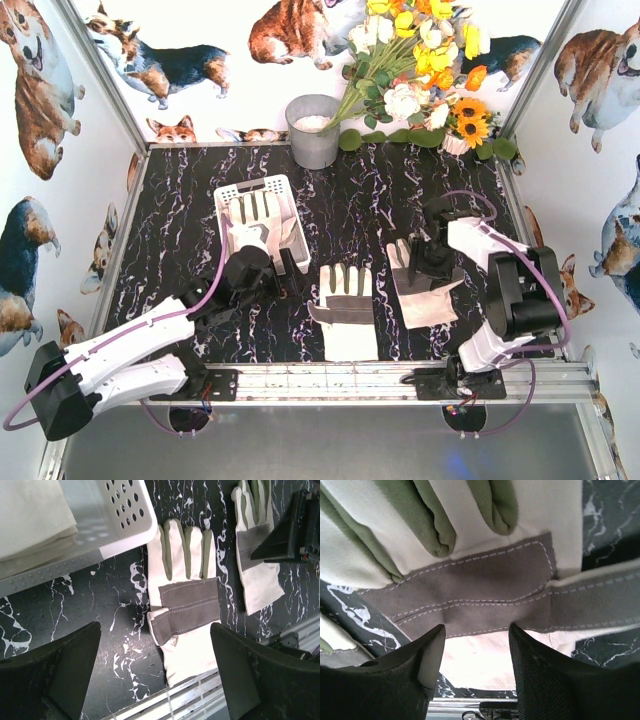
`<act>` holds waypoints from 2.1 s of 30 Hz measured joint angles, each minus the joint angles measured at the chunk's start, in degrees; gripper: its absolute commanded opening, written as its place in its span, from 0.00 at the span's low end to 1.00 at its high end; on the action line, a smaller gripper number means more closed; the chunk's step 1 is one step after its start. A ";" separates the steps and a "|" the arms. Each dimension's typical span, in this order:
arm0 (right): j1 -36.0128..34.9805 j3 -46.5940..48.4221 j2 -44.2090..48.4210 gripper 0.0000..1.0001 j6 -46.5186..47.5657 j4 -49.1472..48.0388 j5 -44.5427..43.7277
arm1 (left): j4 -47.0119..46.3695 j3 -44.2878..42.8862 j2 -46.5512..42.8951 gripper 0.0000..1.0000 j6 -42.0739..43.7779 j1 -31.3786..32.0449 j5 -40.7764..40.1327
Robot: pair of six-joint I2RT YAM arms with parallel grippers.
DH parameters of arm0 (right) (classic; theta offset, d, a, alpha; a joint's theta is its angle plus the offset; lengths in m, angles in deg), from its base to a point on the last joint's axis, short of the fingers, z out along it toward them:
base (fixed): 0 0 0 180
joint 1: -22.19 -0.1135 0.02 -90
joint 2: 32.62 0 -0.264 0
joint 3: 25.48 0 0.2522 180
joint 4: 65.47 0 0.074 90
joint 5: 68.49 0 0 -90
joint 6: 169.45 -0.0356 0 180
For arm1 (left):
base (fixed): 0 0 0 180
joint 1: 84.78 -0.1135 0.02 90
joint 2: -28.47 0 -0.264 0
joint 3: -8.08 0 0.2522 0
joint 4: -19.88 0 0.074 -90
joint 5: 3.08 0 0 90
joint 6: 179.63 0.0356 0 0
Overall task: Put the gloves into the storage basket
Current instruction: Adjust the glove at the center of the board, then pair the glove with the glove.
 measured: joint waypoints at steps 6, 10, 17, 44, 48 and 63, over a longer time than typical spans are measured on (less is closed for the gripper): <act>-0.70 -0.02 -2.08 0.55 -0.50 -0.85 0.79 | -2.25 4.22 -0.17 0.80 -1.36 0.04 2.91; -2.03 -0.20 -2.05 0.55 -2.01 -0.96 0.87 | -3.52 8.04 -1.27 0.79 -3.08 0.31 4.31; -6.64 -1.40 -1.14 0.54 -5.20 -1.18 0.92 | -9.22 11.61 -0.22 0.72 -6.05 1.11 6.25; -14.88 -4.26 16.00 0.60 -8.92 -2.16 5.07 | -27.67 12.96 15.82 0.00 -10.10 2.80 9.29; -21.62 -5.16 22.25 0.63 -10.62 -2.82 4.42 | -27.96 12.96 13.00 0.00 -10.71 2.80 8.98; -47.21 -6.29 32.74 0.63 -19.98 -9.05 -8.04 | -28.89 10.45 3.48 0.00 -14.47 3.34 9.81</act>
